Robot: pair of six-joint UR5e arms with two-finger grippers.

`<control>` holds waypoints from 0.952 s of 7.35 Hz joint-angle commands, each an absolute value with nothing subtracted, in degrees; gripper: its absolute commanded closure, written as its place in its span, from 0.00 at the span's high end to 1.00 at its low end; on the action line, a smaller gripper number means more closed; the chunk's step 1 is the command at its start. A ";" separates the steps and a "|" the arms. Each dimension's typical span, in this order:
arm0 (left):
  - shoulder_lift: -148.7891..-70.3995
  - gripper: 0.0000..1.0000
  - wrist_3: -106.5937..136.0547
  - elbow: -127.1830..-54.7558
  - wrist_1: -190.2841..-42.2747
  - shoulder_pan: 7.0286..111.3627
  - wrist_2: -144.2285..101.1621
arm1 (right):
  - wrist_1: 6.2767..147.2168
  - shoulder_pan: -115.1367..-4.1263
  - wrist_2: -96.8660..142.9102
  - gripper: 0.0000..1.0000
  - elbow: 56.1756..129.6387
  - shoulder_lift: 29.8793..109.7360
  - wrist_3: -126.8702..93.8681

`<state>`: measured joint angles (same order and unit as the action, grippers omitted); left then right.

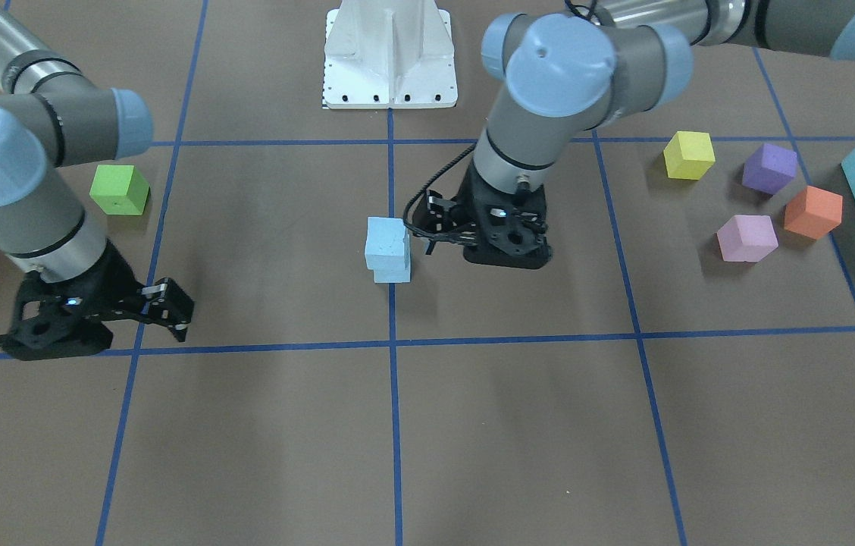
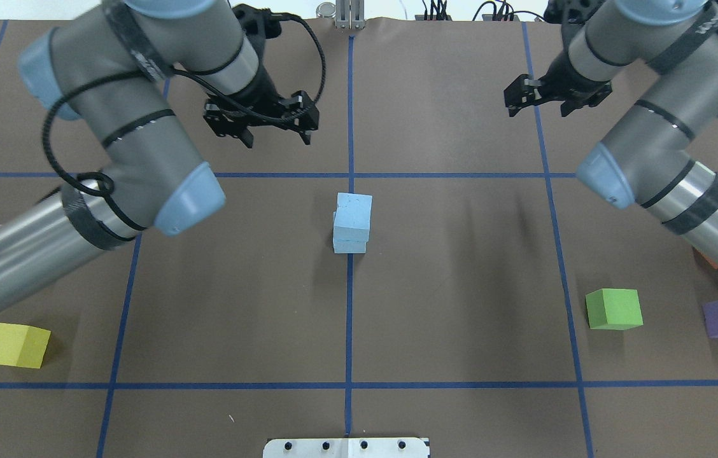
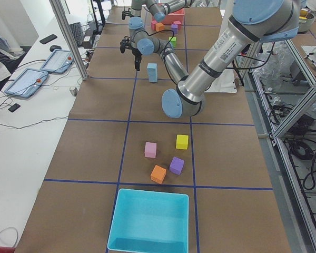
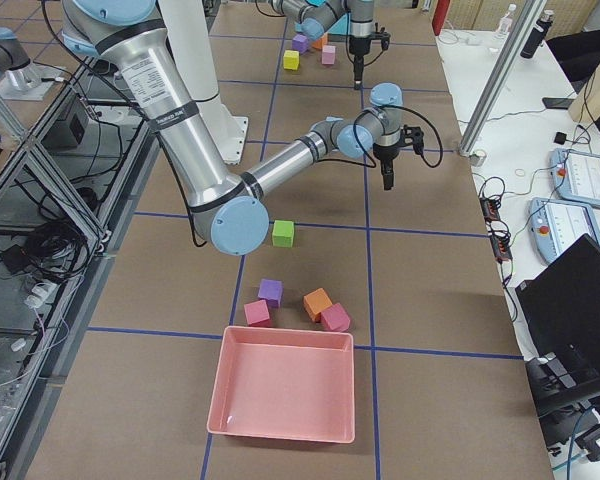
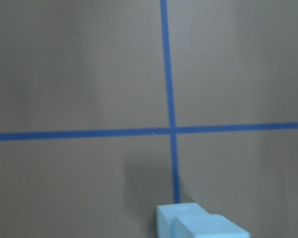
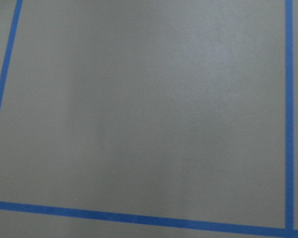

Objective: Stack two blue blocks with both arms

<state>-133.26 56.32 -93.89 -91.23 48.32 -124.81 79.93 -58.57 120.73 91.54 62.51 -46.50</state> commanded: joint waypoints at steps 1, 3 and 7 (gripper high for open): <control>-121.78 0.98 37.03 -97.29 -91.14 60.58 -131.01 | 80.15 -71.40 127.77 1.00 91.15 70.36 -30.34; -111.67 0.98 15.91 -96.51 -90.27 71.06 -133.15 | 82.42 -80.90 130.15 1.00 92.10 77.14 -21.39; -97.26 0.98 -1.28 -95.10 -82.96 79.80 -133.33 | 83.50 -87.54 133.68 1.00 101.49 96.02 -13.80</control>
<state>-102.66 3.06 -95.29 -83.41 78.51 -133.14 83.49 -86.95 133.66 98.20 90.58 -14.38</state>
